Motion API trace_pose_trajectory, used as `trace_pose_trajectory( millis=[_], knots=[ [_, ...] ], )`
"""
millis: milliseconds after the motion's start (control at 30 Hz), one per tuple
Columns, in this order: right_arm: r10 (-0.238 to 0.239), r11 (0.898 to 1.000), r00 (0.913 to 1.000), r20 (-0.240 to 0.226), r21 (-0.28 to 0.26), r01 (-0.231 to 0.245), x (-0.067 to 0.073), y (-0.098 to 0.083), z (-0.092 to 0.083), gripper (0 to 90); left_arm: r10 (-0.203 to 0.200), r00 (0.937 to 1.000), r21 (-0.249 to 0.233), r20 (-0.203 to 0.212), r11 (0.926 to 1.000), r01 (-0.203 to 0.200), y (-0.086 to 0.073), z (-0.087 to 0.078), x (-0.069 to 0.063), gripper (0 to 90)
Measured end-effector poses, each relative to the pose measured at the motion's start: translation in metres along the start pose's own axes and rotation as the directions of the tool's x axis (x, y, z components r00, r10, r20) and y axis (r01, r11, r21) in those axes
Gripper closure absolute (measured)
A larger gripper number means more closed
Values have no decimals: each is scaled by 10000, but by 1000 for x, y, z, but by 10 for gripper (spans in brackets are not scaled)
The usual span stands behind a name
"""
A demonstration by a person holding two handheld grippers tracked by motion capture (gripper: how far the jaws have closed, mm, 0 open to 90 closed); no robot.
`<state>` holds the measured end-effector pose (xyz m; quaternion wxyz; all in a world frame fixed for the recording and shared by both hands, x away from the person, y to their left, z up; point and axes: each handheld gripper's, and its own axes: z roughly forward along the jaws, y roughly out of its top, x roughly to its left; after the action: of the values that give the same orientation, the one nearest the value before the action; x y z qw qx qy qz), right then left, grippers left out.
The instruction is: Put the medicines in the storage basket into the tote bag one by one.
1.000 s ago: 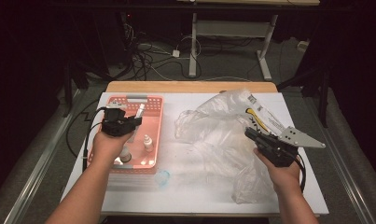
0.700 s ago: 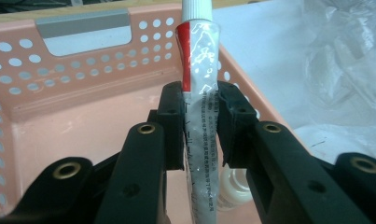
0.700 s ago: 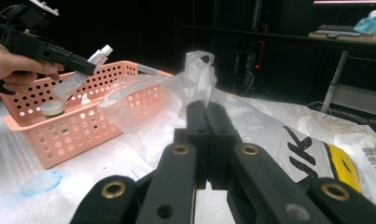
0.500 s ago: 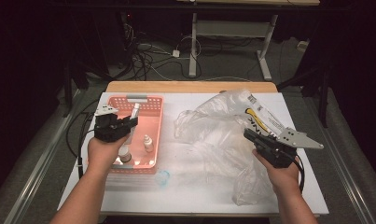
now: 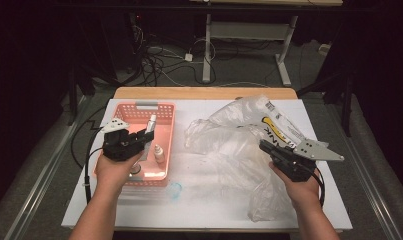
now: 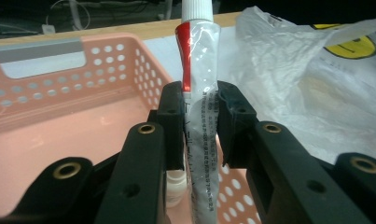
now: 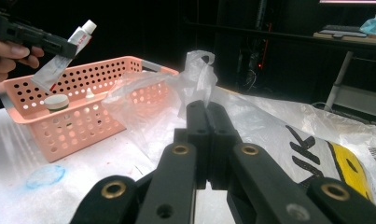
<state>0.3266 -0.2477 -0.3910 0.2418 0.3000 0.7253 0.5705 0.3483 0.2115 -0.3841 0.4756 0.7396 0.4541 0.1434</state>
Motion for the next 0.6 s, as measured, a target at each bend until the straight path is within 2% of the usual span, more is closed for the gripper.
trace_pose_trajectory(
  millis=[333,367,600],
  knots=[
    [-60,10000,10000,19,-76,61,2,2,-2,900,325,9956,-356,880,9989,-295,-1,6,-31,719],
    [-80,9999,10000,17,-75,80,2,2,-2,900,409,9955,-402,859,9985,-376,-1,6,-34,719],
    [-69,9999,10000,11,-109,69,3,3,-3,900,661,9875,-308,1434,9976,-623,-4,15,-54,718]
  ],
)
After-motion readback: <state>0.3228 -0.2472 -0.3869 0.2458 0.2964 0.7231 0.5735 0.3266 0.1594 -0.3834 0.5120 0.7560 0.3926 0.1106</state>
